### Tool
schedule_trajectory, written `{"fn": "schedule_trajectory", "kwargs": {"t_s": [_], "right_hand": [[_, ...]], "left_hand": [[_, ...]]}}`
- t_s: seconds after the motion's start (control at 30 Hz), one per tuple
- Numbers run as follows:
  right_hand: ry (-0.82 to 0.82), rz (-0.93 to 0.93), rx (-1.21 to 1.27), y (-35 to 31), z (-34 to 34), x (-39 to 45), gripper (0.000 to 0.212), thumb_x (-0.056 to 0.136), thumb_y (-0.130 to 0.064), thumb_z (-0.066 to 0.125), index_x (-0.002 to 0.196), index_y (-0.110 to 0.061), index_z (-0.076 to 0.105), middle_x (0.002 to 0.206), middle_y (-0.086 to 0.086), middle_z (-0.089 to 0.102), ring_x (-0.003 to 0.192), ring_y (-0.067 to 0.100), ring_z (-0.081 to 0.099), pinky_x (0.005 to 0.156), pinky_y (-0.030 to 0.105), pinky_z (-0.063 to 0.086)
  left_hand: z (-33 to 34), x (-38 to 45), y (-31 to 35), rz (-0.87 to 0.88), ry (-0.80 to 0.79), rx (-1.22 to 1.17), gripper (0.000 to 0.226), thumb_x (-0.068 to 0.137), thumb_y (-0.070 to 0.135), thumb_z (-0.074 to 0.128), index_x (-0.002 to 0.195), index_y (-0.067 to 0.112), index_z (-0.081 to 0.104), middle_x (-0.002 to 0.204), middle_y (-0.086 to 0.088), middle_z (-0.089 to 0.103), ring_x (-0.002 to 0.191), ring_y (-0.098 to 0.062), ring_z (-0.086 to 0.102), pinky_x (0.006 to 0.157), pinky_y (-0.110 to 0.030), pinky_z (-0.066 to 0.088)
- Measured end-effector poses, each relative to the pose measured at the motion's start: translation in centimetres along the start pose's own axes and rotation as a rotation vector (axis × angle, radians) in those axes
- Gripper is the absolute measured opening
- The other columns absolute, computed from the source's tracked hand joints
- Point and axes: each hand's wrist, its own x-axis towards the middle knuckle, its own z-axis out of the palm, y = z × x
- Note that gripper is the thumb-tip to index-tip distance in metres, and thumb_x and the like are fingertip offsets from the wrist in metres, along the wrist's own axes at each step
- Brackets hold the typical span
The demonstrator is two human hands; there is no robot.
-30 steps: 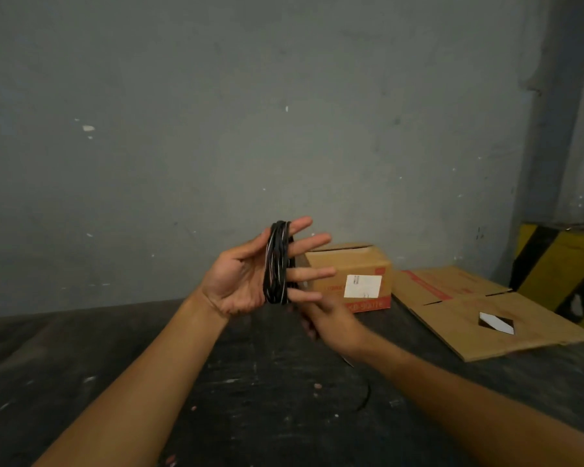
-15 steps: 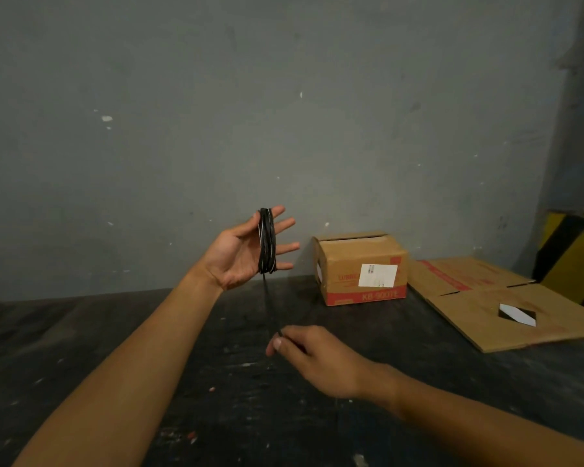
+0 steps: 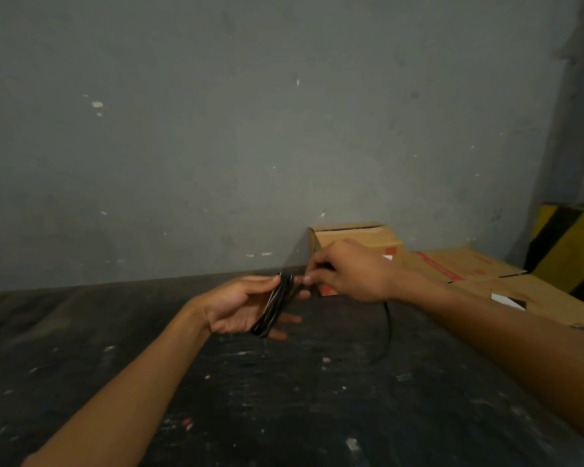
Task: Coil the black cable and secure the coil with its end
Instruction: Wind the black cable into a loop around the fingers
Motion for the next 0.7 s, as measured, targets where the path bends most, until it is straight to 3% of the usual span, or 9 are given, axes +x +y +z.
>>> {"fn": "schedule_trajectory", "kwargs": {"t_s": [0.13, 0.27, 0.37, 0.43, 0.5, 0.57, 0.7], "right_hand": [[-0.034, 0.001, -0.097, 0.6, -2.0, 0.7, 0.014, 0.086, -0.038, 0.067, 0.081, -0.026, 0.071, 0.070, -0.009, 0.065, 0.065, 0.006, 0.055, 0.061, 0.030, 0.041], [-0.068, -0.053, -0.144, 1.6, -4.0, 1.1, 0.010, 0.089, -0.034, 0.064, 0.090, -0.029, 0.072, 0.087, -0.009, 0.070, 0.084, 0.010, 0.060, 0.071, 0.029, 0.046], [-0.014, -0.087, -0.086, 2.9, -5.0, 1.1, 0.011, 0.092, -0.026, 0.061, 0.094, -0.021, 0.071, 0.082, -0.021, 0.059, 0.078, -0.003, 0.055, 0.068, 0.010, 0.038], [0.037, -0.104, -0.016, 3.9, -4.6, 0.9, 0.011, 0.092, -0.022, 0.061, 0.095, -0.017, 0.071, 0.083, -0.020, 0.058, 0.079, -0.010, 0.055, 0.069, 0.004, 0.037], [0.102, -0.122, 0.006, 4.8, -3.5, 0.8, 0.012, 0.094, -0.019, 0.059, 0.095, -0.014, 0.069, 0.084, -0.017, 0.059, 0.078, -0.005, 0.055, 0.070, 0.006, 0.037], [0.198, -0.155, -0.021, 5.4, -2.0, 0.8, 0.012, 0.095, -0.018, 0.056, 0.094, -0.014, 0.068, 0.085, -0.015, 0.059, 0.077, -0.002, 0.052, 0.068, 0.017, 0.038], [0.310, -0.168, 0.085, 5.7, 1.6, 0.6, 0.013, 0.096, -0.017, 0.048, 0.091, -0.023, 0.058, 0.075, -0.024, 0.054, 0.074, -0.009, 0.051, 0.069, 0.023, 0.038]], "left_hand": [[1.5, -0.1, 0.2, -0.068, -0.043, 0.089, 0.049, 0.093, 0.033, 0.052, 0.139, 0.018, 0.050, 0.147, -0.008, 0.048, 0.134, -0.043, 0.041, 0.102, -0.060, 0.037], [2.3, -0.7, 0.7, -0.152, -0.125, 0.177, 0.052, 0.092, 0.036, 0.052, 0.140, 0.018, 0.048, 0.149, -0.008, 0.045, 0.134, -0.040, 0.042, 0.108, -0.066, 0.028], [2.6, -1.3, 0.7, -0.148, -0.290, 0.127, 0.057, 0.096, 0.035, 0.047, 0.148, 0.014, 0.035, 0.155, -0.013, 0.033, 0.139, -0.044, 0.031, 0.108, -0.066, 0.025], [3.0, -1.6, 0.9, -0.099, -0.389, 0.041, 0.058, 0.099, 0.032, 0.043, 0.151, 0.011, 0.026, 0.159, -0.016, 0.024, 0.142, -0.047, 0.021, 0.108, -0.067, 0.021], [3.5, -1.8, 1.3, -0.050, -0.455, -0.005, 0.058, 0.100, 0.031, 0.041, 0.152, 0.011, 0.022, 0.160, -0.016, 0.020, 0.143, -0.049, 0.014, 0.108, -0.068, 0.017], [4.1, -1.9, 1.7, 0.007, -0.500, -0.032, 0.058, 0.101, 0.032, 0.040, 0.152, 0.012, 0.022, 0.159, -0.016, 0.020, 0.143, -0.048, 0.014, 0.108, -0.068, 0.016], [5.1, -1.9, 2.4, 0.147, -0.568, -0.096, 0.054, 0.101, 0.032, 0.038, 0.151, 0.014, 0.025, 0.159, -0.014, 0.023, 0.142, -0.047, 0.019, 0.109, -0.068, 0.014]]}}
